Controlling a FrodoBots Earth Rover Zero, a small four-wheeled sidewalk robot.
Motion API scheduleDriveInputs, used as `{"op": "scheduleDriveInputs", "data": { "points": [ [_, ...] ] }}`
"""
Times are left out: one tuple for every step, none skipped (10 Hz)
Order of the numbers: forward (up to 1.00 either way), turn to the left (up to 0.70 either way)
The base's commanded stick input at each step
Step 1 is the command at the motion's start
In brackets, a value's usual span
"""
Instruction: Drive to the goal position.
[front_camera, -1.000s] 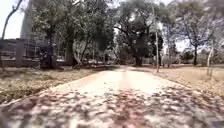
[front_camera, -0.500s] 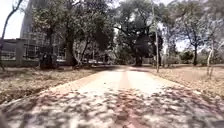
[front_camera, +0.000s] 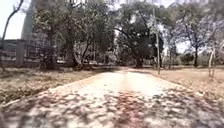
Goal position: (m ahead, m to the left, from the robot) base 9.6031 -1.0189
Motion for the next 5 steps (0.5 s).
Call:
{"op": "scheduleDriveInputs", "data": {
  "points": [
    [1.0,0.0],
    [1.0,0.0],
    [1.0,0.0],
    [1.0,0.0],
    [1.0,0.0]
  ]
}}
